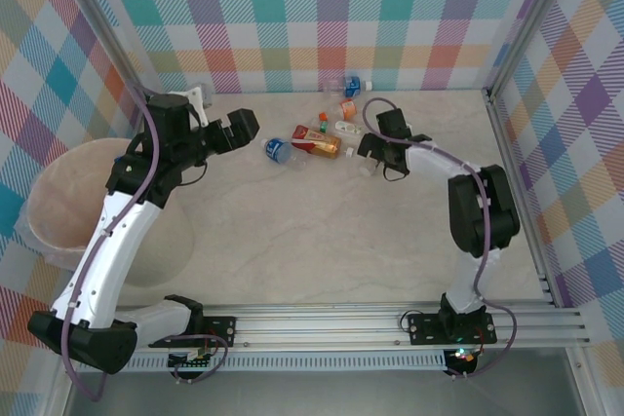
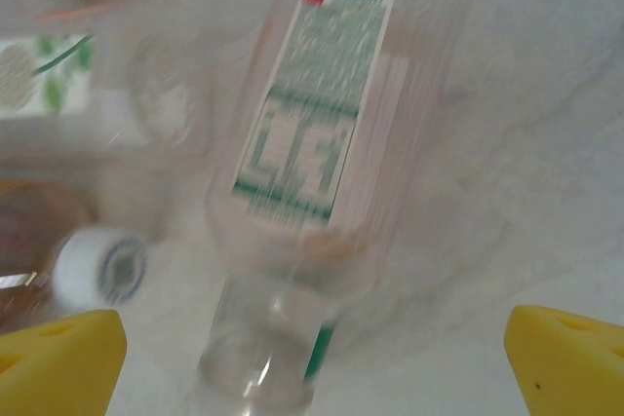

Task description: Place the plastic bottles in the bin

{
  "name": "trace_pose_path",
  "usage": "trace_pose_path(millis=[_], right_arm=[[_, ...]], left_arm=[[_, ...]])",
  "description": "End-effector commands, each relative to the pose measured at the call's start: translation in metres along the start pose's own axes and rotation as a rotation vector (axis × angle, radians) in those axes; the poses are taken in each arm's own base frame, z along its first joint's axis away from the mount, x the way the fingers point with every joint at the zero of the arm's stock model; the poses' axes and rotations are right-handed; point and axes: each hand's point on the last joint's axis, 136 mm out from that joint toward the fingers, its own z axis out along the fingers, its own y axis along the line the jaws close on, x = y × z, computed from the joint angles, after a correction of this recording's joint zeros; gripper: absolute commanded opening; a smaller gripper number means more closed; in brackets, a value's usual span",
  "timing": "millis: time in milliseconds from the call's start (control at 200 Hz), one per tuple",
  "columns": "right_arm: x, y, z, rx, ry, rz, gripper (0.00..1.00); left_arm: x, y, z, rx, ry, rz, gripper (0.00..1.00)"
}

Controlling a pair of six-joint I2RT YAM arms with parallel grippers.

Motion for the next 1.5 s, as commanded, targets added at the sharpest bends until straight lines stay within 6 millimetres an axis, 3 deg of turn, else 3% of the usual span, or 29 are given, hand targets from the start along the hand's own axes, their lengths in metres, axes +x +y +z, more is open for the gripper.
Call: trace_pose_path(millis=[0,185,400,570,705,830,950,1055,1250,1410,1500], right_arm=[[-0.009,-0.002,0.009,0.042,0.026,-0.034,0.98],[-0.010,0.010,0.036,0.051,0.099,-0.081,0.97],[-0.011,0.003,0.052,0.123,0.116,-0.100,0.92],[-0.013,-0.004,0.056,0.150,0.089,-0.127,0.75],[-0.020,0.001,0.049,0.108,0.040,-0.176,0.64],[-0.028,0.010,0.026,0.030,-0.031,-0.234,0.57],[-0.035,0.020,-0.012,-0.075,-0.117,-0.284,0.51],[-0.028,0.032,-0.045,-0.221,-0.176,-0.314,0.49],[0.004,0.063,-0.105,-0.519,-0.179,-0.375,0.48],[0.035,0.101,-0.158,-0.767,-0.248,-0.502,0.47],[0.052,0.121,-0.178,-0.856,-0.268,-0.567,0.47]], left_arm=[[-0.002,0.002,-0.008,-0.020,-0.032,0.036,1.00],[0.003,0.010,-0.002,-0.051,-0.023,0.027,1.00],[0.006,0.013,0.002,-0.064,-0.010,0.027,1.00],[0.008,0.013,0.004,-0.060,-0.002,0.020,1.00],[0.009,0.017,0.007,-0.081,0.009,0.002,1.00],[0.012,0.023,0.011,-0.109,0.016,-0.020,1.00],[0.016,0.016,0.019,-0.064,0.046,-0.024,1.00],[0.022,0.008,0.029,-0.018,0.089,-0.052,1.00],[0.037,-0.011,0.047,0.106,0.184,-0.107,1.00],[0.040,-0.048,0.052,0.328,0.196,-0.126,1.00],[0.044,-0.061,0.055,0.380,0.189,-0.114,1.00]])
